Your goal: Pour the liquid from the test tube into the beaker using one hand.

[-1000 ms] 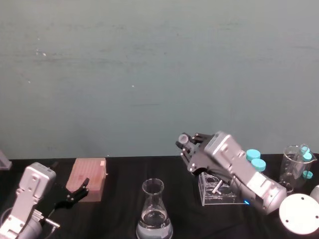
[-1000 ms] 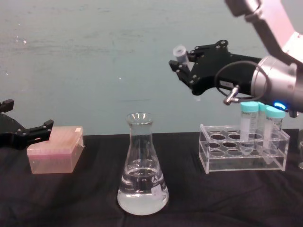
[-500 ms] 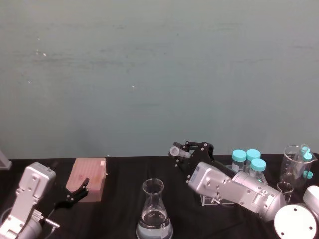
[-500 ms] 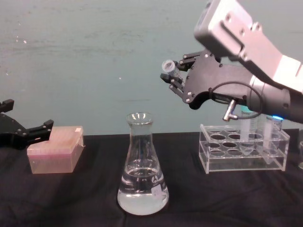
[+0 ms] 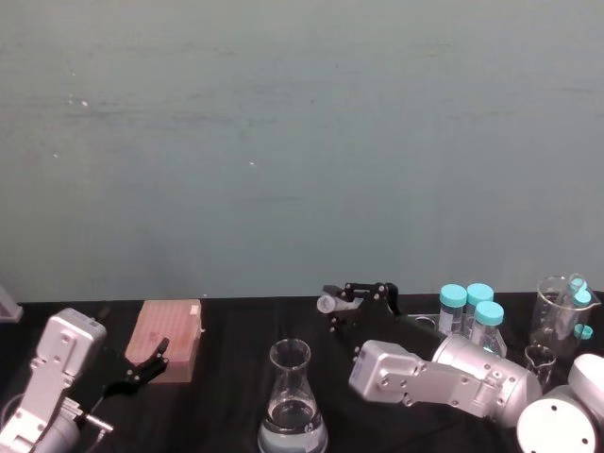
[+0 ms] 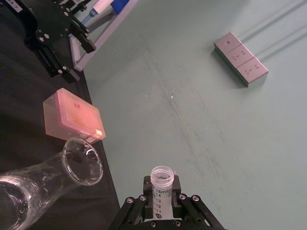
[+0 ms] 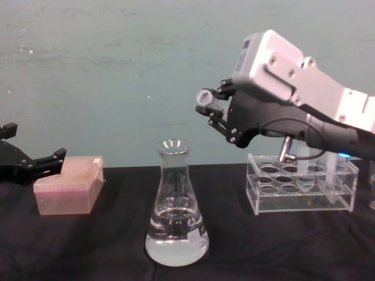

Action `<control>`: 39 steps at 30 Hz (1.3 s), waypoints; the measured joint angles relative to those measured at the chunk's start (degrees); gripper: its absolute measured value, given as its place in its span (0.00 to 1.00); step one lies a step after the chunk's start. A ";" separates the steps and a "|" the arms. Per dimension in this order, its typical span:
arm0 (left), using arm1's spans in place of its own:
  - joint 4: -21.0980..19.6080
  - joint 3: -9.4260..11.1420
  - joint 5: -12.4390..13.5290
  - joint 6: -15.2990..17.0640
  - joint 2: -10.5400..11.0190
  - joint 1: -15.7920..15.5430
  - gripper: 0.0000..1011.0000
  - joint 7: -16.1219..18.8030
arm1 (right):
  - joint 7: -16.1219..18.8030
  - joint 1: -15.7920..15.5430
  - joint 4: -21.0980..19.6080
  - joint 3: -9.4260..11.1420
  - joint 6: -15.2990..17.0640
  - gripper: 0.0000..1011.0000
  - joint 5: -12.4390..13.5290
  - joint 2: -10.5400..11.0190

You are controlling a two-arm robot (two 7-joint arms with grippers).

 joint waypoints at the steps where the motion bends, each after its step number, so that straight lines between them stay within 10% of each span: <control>1: 0.00 0.00 0.00 0.00 0.00 0.00 0.99 0.00 | -0.16 0.17 0.06 -0.26 -0.03 0.20 -0.51 -0.05; 39: 0.00 0.00 0.00 0.00 0.00 0.00 0.99 0.00 | -11.52 4.87 3.08 -7.76 -3.65 0.20 -17.24 1.38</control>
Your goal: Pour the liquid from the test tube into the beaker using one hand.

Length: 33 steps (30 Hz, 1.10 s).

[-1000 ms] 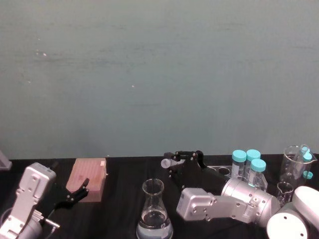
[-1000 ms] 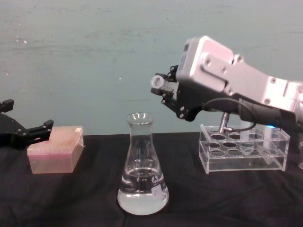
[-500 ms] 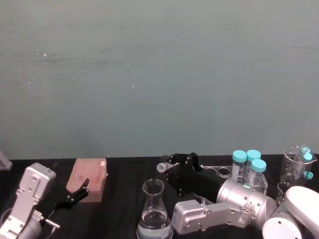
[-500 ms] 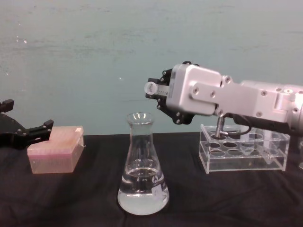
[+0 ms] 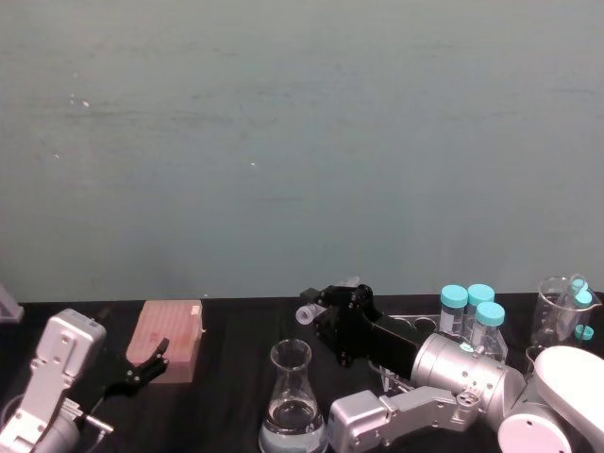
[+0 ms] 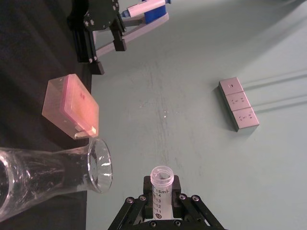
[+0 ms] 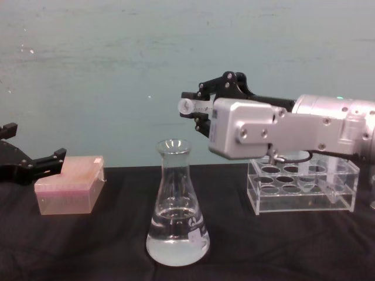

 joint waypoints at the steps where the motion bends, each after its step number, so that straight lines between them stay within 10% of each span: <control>1: 0.00 0.00 0.00 0.00 0.00 0.00 0.99 0.00 | -0.21 0.07 0.05 -0.12 -0.05 0.20 -0.28 0.09; 33: 0.00 0.00 0.00 0.00 0.00 0.00 0.99 0.00 | -5.31 1.72 0.01 -4.94 1.56 0.20 -7.89 2.46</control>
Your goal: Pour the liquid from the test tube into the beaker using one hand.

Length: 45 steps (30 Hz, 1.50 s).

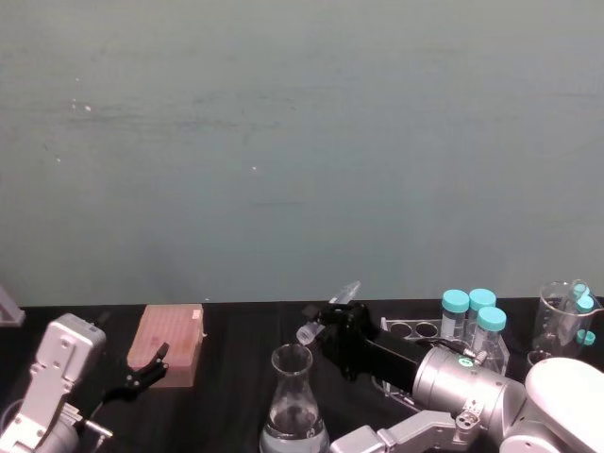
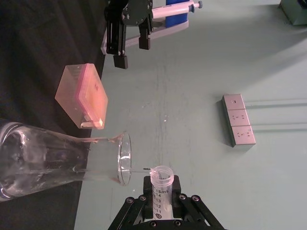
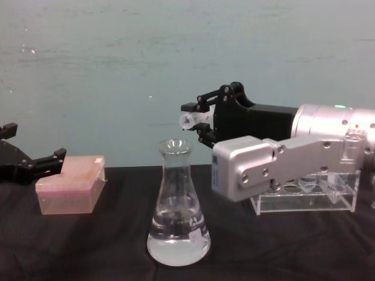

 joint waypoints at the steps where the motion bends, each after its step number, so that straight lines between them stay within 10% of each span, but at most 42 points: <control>1: 0.00 0.00 0.00 0.00 0.00 0.00 0.99 0.00 | -0.05 0.04 0.00 -0.08 0.05 0.20 -0.09 0.00; 45: 0.00 0.00 0.00 0.00 0.00 0.00 0.99 0.00 | -5.44 3.70 3.97 -4.12 0.99 0.20 -5.30 -0.71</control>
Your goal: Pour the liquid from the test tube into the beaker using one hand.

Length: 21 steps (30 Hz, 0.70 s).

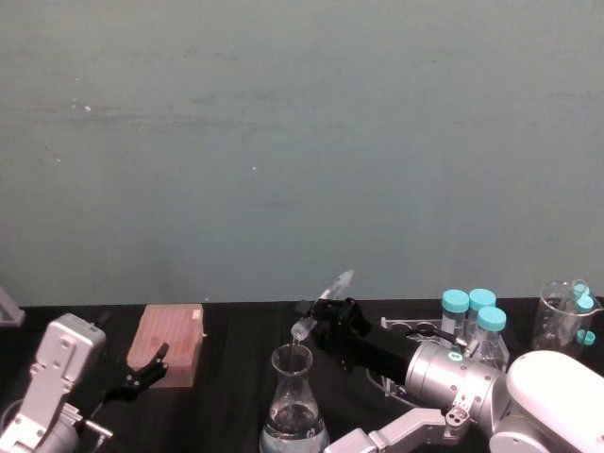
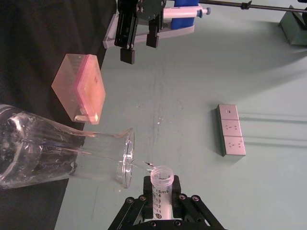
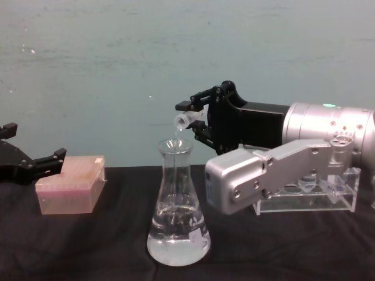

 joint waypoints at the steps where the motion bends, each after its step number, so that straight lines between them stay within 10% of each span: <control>1: 0.00 0.00 0.00 0.00 0.00 0.00 0.99 0.00 | -0.07 0.03 0.04 -0.05 0.01 0.20 -0.08 0.00; 21: 0.00 0.00 0.00 0.00 0.00 0.00 0.99 0.00 | -1.10 0.78 0.21 -1.36 -0.27 0.20 -0.59 0.32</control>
